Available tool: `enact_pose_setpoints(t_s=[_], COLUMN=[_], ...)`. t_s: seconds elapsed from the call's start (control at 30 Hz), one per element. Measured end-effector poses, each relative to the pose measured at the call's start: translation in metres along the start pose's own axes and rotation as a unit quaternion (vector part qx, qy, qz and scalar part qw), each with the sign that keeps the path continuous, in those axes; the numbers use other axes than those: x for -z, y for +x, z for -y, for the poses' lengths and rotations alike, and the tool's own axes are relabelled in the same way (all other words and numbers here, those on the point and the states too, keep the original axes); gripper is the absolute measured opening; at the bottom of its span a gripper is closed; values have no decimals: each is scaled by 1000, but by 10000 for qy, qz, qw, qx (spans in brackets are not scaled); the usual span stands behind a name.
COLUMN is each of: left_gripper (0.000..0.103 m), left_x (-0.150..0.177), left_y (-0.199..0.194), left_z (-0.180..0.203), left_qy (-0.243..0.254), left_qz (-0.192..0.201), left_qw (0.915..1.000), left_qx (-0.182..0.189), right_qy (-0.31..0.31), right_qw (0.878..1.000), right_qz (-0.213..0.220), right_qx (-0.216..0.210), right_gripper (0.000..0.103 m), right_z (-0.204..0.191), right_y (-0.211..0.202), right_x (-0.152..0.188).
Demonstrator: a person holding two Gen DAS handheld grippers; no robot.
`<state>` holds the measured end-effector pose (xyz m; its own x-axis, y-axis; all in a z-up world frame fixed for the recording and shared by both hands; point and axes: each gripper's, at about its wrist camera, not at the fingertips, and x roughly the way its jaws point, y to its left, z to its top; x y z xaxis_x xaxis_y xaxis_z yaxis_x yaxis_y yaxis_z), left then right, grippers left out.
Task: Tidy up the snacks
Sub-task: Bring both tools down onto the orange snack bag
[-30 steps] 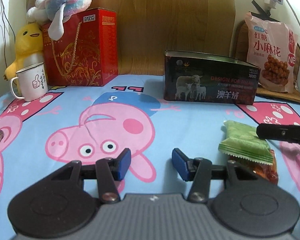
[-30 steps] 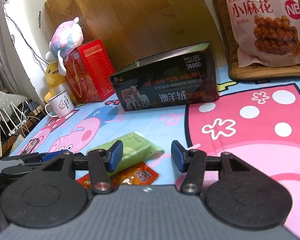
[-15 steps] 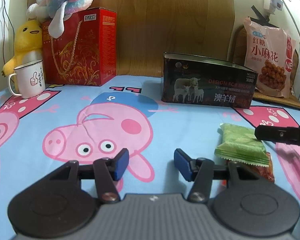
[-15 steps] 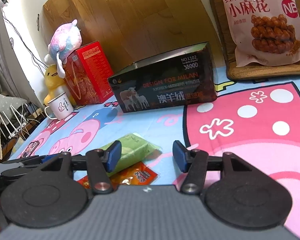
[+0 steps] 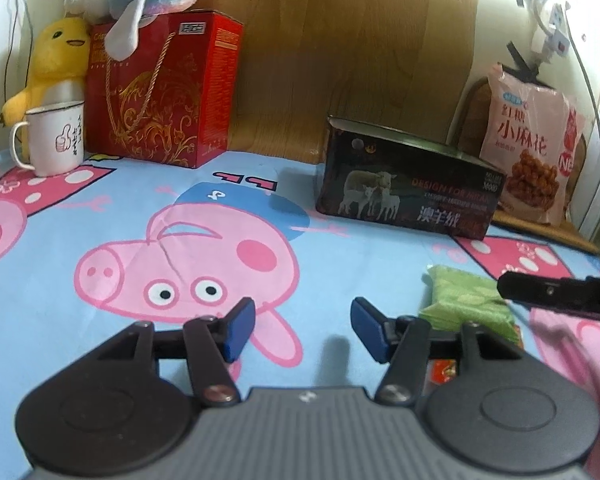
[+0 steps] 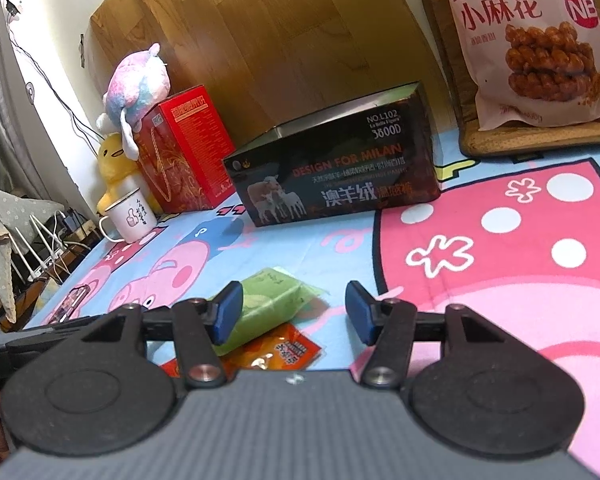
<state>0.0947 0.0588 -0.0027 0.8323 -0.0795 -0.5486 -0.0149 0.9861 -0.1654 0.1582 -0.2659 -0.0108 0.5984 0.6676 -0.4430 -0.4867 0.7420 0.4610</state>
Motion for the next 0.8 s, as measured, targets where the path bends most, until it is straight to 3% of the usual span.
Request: enact_pose_setpoints(t_s=[0.37,0.5,0.7,0.8], left_gripper=[54,54,51,51], left_x=[-1,0,-1,1], left_y=[-2,-8,-7,-11], left_z=[-6,-10,-12,-14], left_qy=[-218,-353,-480,-555], left_qz=[36,183,151,165], left_qw=[9997,9988,9982,9976], left_qx=[114,269,334,370], right_qy=[821,607,-489,-564], right_qw=[9963,9979,9979,9978], right_qz=[-30,-123,-226,-300], right_qx=[-236,-206,356,161], right_gripper=[58,49,52,51], right_z=[20,10,-32,-35], right_y=[-21,-27,0,9], right_x=[9,16,16,15])
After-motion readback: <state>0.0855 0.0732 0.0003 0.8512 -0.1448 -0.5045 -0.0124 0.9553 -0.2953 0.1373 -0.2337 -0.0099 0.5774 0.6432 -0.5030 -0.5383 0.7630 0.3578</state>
